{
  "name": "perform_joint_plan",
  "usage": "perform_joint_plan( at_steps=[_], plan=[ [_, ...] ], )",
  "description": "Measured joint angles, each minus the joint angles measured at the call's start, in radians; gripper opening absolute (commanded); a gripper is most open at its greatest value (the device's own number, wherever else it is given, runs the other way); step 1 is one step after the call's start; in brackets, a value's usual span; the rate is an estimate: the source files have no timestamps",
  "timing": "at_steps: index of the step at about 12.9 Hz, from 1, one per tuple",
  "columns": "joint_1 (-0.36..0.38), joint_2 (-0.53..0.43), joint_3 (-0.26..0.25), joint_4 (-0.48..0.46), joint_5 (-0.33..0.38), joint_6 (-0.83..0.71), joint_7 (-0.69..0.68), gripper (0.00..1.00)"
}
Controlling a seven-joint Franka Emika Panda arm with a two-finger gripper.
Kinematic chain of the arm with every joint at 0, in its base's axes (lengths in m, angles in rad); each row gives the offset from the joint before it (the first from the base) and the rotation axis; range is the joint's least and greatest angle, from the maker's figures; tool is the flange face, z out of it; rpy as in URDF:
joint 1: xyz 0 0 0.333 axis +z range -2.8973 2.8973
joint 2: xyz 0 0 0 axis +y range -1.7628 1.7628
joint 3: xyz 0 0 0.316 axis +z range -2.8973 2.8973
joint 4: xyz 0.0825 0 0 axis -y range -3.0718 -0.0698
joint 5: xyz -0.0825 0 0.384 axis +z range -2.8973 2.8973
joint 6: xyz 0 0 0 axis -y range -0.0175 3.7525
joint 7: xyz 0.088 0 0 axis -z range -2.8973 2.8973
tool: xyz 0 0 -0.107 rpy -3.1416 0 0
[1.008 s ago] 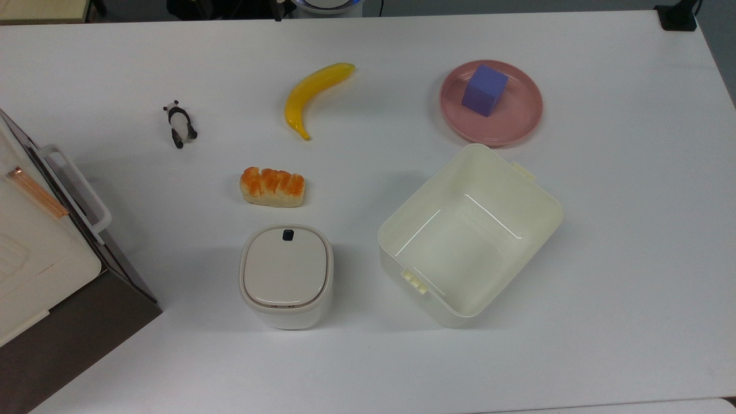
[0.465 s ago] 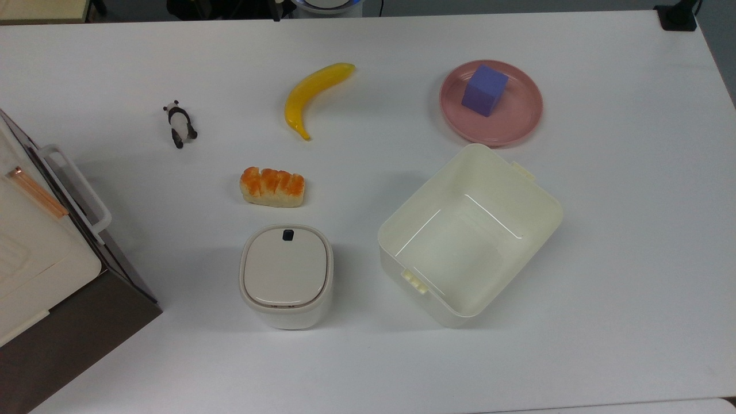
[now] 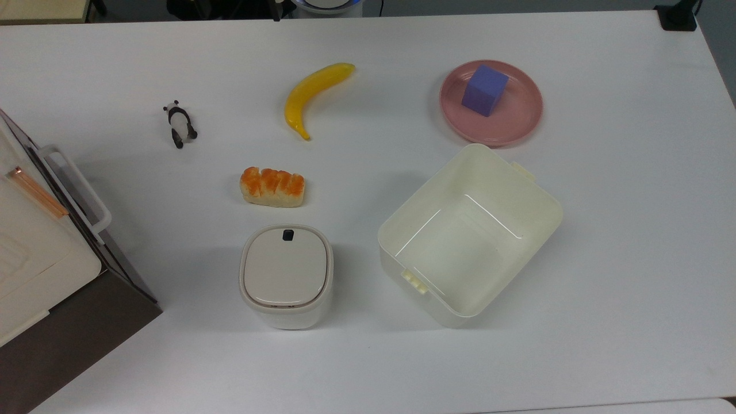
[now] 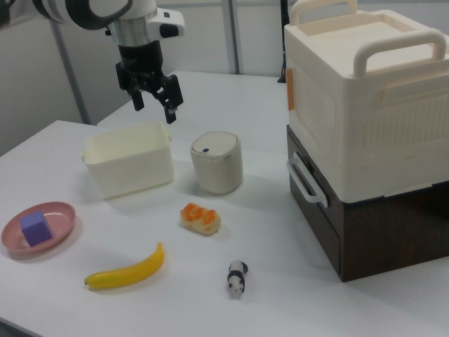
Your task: Slide the drawer open
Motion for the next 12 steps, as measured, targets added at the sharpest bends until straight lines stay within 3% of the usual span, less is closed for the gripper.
perform_joint_plan(
  at_steps=[5,9,12],
  plan=[
    [0.000,0.000,-0.001,0.000,-0.001,0.000,-0.018,1.00],
    [-0.026,0.000,-0.005,0.000,-0.003,0.000,-0.248,1.00],
    [-0.047,0.002,-0.006,-0.003,-0.048,0.000,-0.414,1.00]
  ],
)
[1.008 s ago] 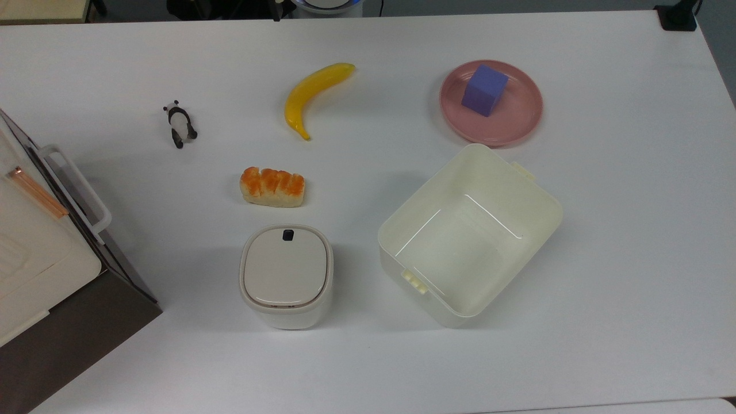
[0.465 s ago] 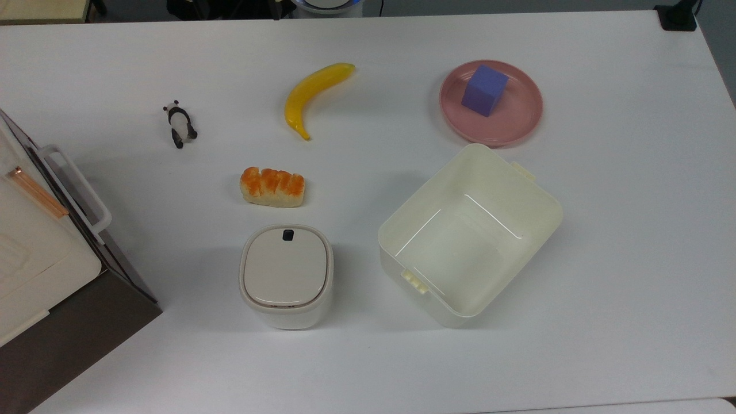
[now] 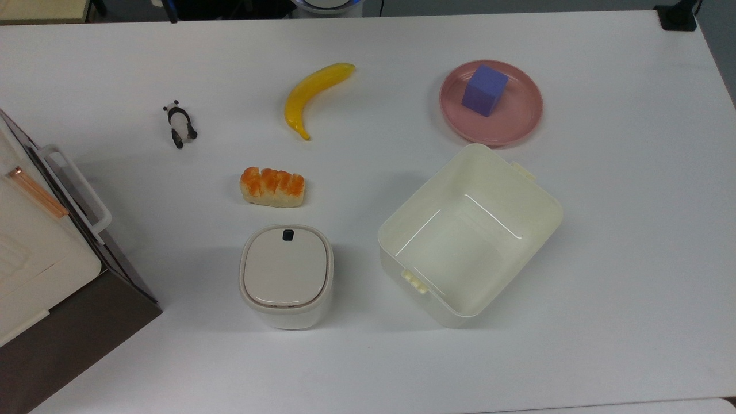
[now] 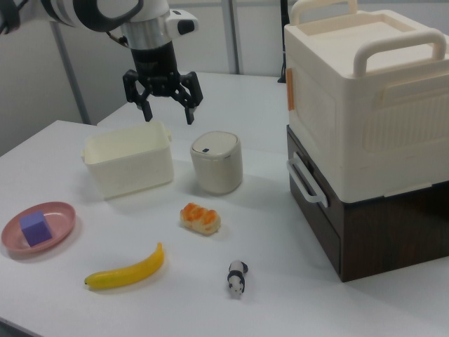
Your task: Slide the drawer open
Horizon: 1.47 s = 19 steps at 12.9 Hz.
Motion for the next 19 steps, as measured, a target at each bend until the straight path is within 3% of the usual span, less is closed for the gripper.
perform_joint_plan(
  at_steps=[4,7,13,19],
  plan=[
    [-0.031,0.068,0.000,-0.020,-0.073,0.072,-0.036,1.00],
    [-0.081,0.170,0.000,-0.021,-0.081,0.205,-0.037,1.00],
    [-0.123,0.265,0.000,-0.020,-0.160,0.376,-0.037,1.00],
    [-0.202,0.356,-0.001,-0.018,-0.195,0.504,-0.037,1.00]
  ],
)
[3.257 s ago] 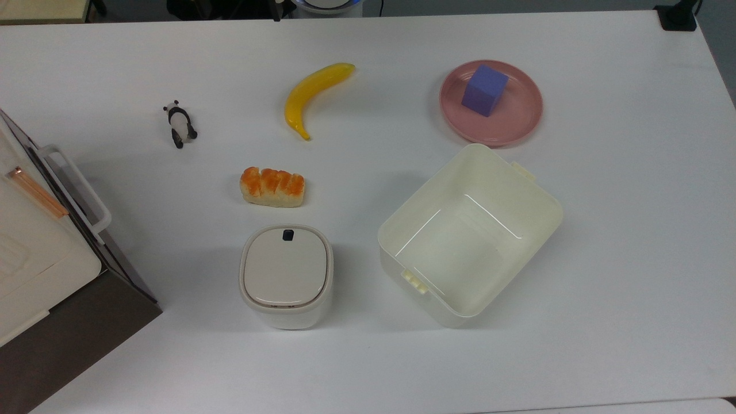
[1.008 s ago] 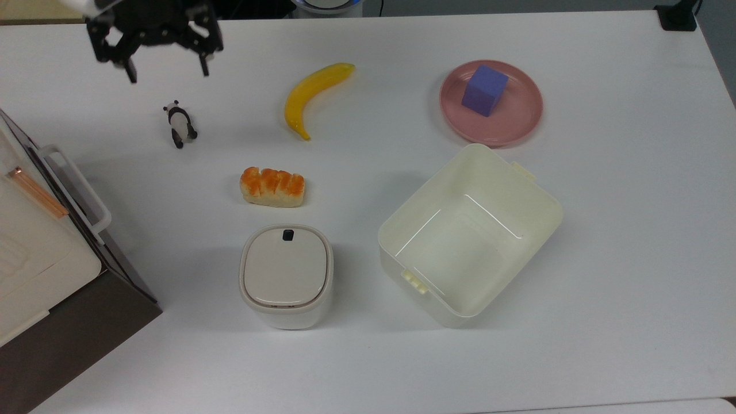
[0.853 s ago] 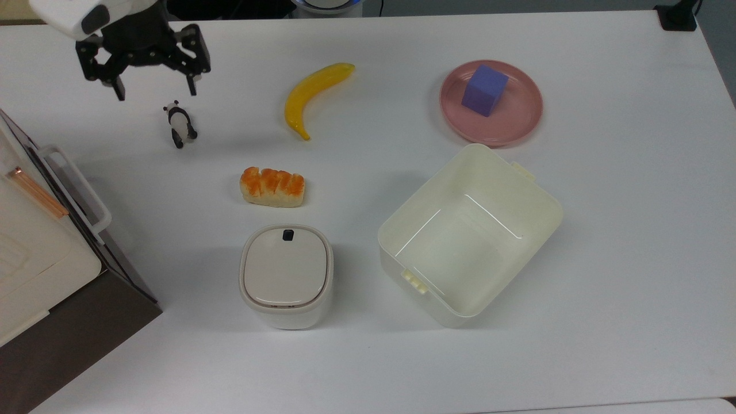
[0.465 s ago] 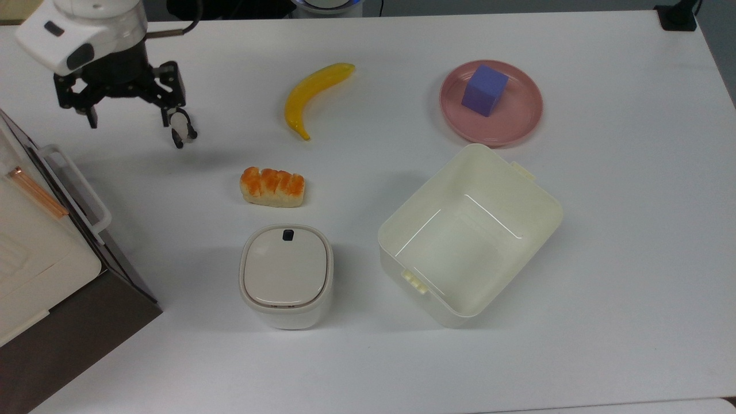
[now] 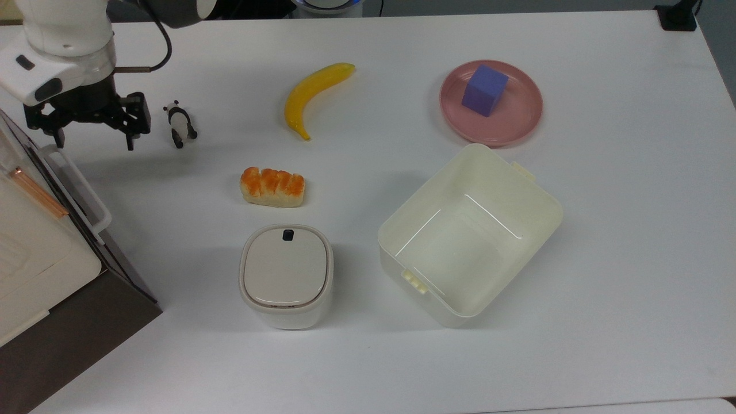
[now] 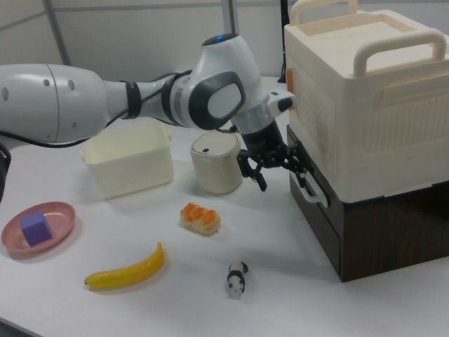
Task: Slide the drawer open
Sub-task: 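Move the gripper down toward the drawer handle of the brown unit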
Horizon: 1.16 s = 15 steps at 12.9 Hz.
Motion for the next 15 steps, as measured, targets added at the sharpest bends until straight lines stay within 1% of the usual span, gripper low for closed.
perform_joint_plan(
  at_steps=[3,8,10,12,15],
  plan=[
    [-0.039,0.023,0.000,0.001,-0.024,0.037,-0.001,1.00],
    [-0.049,0.040,0.006,0.002,-0.050,0.039,-0.001,1.00],
    [-0.050,0.044,0.021,0.006,-0.073,0.039,-0.001,1.00],
    [-0.050,0.055,0.042,0.020,-0.073,0.046,-0.001,1.00],
    [-0.050,0.080,0.071,0.026,-0.072,0.089,0.077,1.00]
  ],
)
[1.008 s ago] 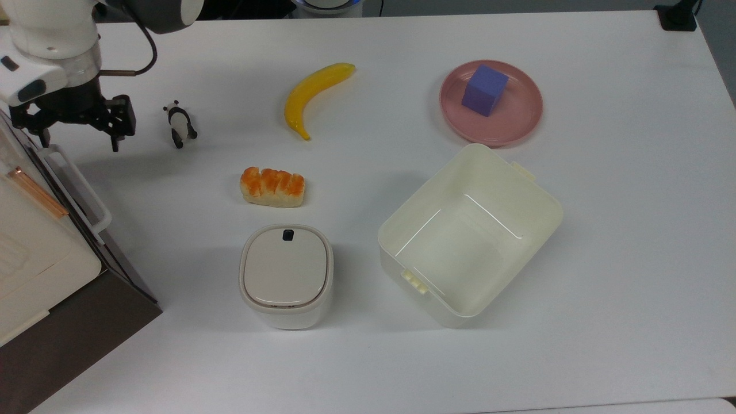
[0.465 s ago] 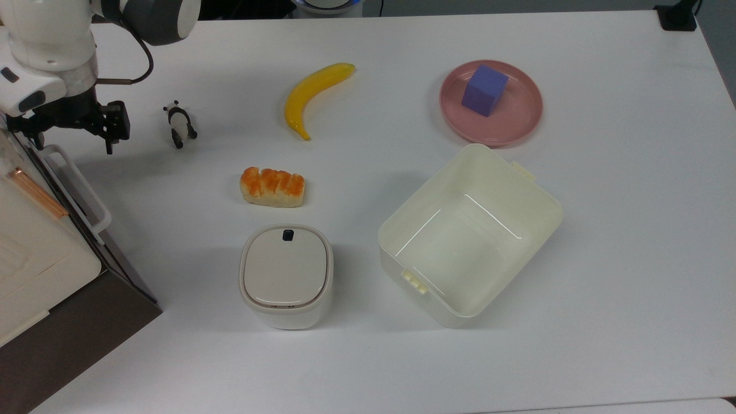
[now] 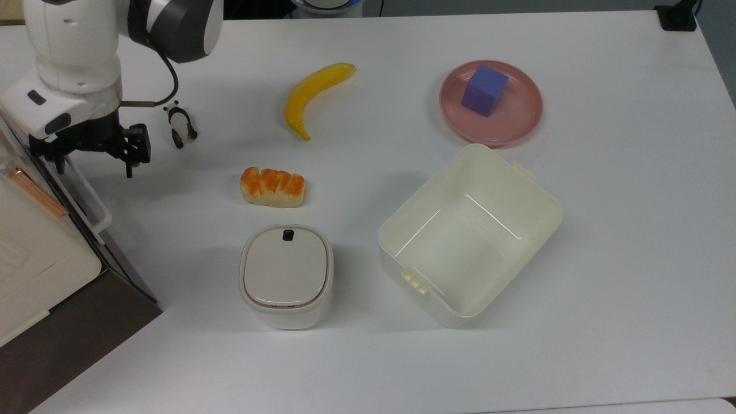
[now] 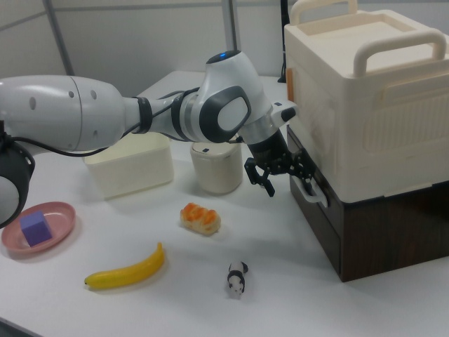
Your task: Slide the drawer open
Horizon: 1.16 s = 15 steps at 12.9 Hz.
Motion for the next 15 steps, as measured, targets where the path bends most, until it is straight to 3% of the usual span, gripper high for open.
perform_joint_plan(
  at_steps=[1,2,3,5,15],
  plan=[
    [0.000,0.010,0.004,0.000,0.000,0.023,0.032,1.00],
    [0.000,0.018,0.006,0.000,0.000,0.036,0.048,0.84],
    [0.000,0.020,0.006,0.000,0.000,0.038,0.054,0.63],
    [-0.003,0.019,0.005,0.006,-0.001,0.046,0.054,0.02],
    [-0.015,0.019,0.003,0.028,-0.003,0.048,0.055,0.00]
  ],
)
